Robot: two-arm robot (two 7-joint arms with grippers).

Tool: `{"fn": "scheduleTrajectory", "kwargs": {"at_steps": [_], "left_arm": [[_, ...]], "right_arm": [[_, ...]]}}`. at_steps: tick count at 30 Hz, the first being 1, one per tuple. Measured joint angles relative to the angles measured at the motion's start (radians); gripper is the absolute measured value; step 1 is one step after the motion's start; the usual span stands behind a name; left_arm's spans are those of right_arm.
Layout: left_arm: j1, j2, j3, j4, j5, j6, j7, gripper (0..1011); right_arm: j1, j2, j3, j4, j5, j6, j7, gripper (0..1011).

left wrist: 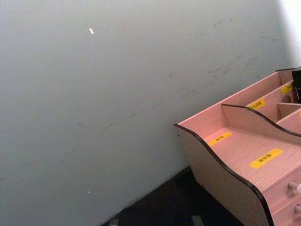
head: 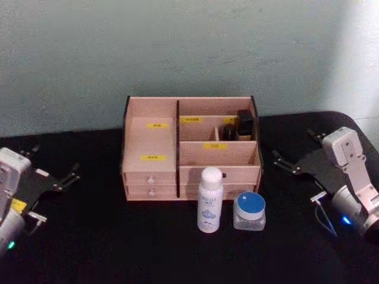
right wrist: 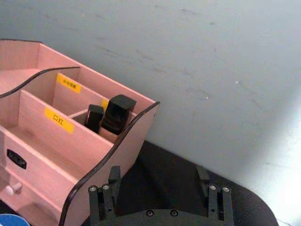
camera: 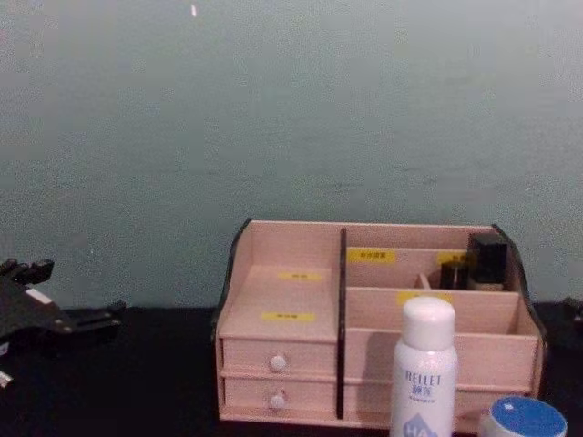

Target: Pick up the facial cleanser and watermelon frost from the table and place them into the tiered storage box.

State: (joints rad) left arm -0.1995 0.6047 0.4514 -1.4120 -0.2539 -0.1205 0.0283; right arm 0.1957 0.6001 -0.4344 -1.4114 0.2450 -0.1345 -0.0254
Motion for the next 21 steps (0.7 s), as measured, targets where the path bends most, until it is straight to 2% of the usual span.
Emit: {"fn": "scheduleTrajectory", "kwargs": {"at_steps": [11, 21], "left_arm": [[0.0, 0.0, 0.0, 0.0, 0.0, 0.0, 0.0, 1001], [0.0, 0.0, 0.0, 0.0, 0.0, 0.0, 0.0, 1001]], "right_arm": [[-0.046, 0.005, 0.051, -0.046, 0.015, -0.034, 0.037, 1002], [-0.138, 0.065, 0.099, -0.15, 0.067, -0.096, 0.136, 1002]]}}
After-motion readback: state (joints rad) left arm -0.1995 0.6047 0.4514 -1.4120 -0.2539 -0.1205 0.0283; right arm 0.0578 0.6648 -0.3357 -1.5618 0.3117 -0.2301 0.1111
